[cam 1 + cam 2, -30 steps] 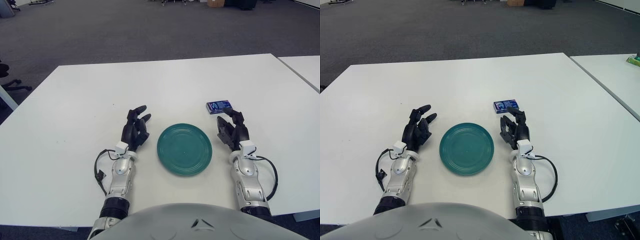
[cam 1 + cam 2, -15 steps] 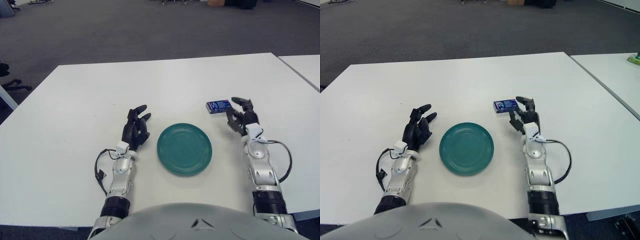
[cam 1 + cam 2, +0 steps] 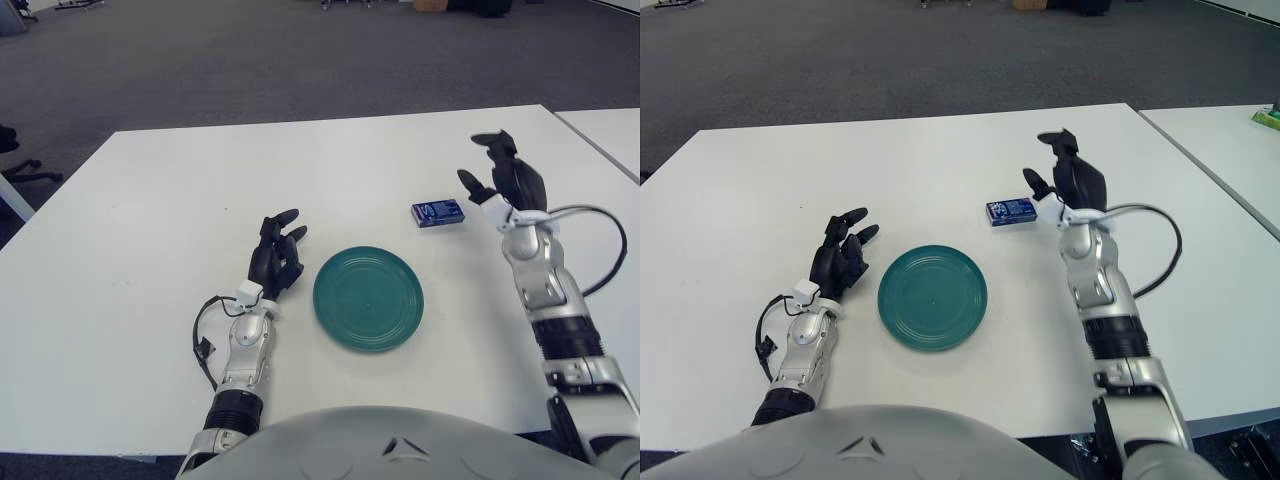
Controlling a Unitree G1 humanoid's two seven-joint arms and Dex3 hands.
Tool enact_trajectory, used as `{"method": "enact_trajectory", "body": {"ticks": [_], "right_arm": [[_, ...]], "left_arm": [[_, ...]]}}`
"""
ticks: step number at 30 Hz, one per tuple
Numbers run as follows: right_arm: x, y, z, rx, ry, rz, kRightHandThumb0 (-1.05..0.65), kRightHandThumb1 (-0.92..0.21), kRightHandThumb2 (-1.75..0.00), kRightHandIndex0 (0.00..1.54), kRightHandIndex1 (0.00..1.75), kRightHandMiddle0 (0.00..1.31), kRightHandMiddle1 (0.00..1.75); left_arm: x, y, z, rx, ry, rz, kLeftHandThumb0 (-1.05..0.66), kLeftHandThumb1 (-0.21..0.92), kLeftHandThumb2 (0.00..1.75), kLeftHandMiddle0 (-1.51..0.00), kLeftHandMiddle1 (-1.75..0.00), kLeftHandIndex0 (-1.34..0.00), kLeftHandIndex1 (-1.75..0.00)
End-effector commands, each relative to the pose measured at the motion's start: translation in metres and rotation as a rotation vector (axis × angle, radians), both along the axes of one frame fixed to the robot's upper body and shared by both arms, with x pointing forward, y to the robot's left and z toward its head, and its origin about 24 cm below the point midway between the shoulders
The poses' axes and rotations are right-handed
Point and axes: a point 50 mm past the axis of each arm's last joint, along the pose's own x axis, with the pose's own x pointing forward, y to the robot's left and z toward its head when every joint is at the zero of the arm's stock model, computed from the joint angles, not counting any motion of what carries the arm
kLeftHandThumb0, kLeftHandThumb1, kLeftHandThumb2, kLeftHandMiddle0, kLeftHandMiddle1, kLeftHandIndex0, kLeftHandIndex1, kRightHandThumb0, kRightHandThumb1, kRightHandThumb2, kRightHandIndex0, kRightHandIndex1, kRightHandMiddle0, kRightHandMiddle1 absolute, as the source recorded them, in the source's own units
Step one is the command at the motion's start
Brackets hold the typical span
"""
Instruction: Put the gum into the plate.
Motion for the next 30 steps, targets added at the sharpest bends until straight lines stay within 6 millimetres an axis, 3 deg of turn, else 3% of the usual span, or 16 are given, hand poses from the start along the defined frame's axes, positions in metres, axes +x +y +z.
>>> {"method": "enact_trajectory", "body": {"ticks": [1, 7, 11, 21, 30], "right_arm": [[0.008, 0.004, 0.004, -0.100, 0.019, 0.018, -0.63, -0.92, -0.46, 0.43, 0.00, 0.00, 0.78], [0.023, 0.010, -0.001, -0.202, 0.109, 0.051, -0.64, -0.92, -0.45, 0.39, 0.00, 0.00, 0.74], [0.031, 0.014, -0.016, -0.256, 0.194, 0.080, -0.66, -0.92, -0.44, 0.39, 0.00, 0.00, 0.72], [0.030, 0.018, -0.059, -0.306, 0.362, 0.148, -0.62, -0.92, -0.42, 0.42, 0.02, 0.00, 0.72], [0.027, 0.015, -0.085, -0.377, 0.443, 0.171, -0.60, -0.92, -0.41, 0.44, 0.03, 0.00, 0.68]], "left_arm": [[-0.008, -0.001, -0.016, -0.022, 0.092, -0.005, -0.87, 0.92, 0.83, -0.40, -0.64, -0.11, -1.02], [-0.007, -0.002, -0.017, -0.021, 0.094, -0.007, -0.87, 0.92, 0.83, -0.39, -0.65, -0.11, -1.03], [-0.007, -0.003, -0.018, -0.012, 0.093, -0.008, -0.88, 0.92, 0.85, -0.39, -0.64, -0.10, -1.02], [-0.007, -0.003, -0.013, -0.004, 0.062, -0.006, -0.88, 0.92, 0.86, -0.38, -0.63, -0.08, -1.01], [-0.008, -0.003, -0.011, 0.002, 0.058, 0.004, -0.89, 0.92, 0.86, -0.38, -0.64, -0.09, -1.01]]}}
